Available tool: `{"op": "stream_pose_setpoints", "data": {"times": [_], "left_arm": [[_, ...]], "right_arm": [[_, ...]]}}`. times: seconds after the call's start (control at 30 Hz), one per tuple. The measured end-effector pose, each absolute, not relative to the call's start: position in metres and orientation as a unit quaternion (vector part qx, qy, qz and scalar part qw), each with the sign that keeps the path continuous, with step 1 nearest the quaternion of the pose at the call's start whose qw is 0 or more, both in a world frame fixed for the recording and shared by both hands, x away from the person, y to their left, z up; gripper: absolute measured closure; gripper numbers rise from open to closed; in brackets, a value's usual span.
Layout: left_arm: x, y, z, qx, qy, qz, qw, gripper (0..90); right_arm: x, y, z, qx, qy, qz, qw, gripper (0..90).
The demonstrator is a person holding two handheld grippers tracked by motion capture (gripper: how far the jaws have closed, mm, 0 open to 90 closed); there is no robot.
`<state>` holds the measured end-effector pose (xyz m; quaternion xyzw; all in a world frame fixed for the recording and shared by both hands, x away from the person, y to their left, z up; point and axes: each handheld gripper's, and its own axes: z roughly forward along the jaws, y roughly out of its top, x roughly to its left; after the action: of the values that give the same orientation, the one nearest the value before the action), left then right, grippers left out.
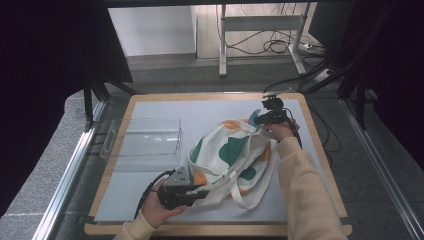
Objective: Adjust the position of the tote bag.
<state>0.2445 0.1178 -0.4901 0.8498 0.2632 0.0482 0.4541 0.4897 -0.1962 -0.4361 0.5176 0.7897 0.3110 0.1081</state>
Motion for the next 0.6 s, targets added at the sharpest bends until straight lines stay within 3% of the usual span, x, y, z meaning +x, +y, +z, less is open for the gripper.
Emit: {"op": "stream_pose_setpoints", "data": {"times": [0.6], "left_arm": [[0.247,0.126,-0.486,0.844,0.271,0.060,0.458,75.8]], "right_arm": [[0.472,-0.210,-0.418,0.502,0.792,0.324,0.128,84.4]]}}
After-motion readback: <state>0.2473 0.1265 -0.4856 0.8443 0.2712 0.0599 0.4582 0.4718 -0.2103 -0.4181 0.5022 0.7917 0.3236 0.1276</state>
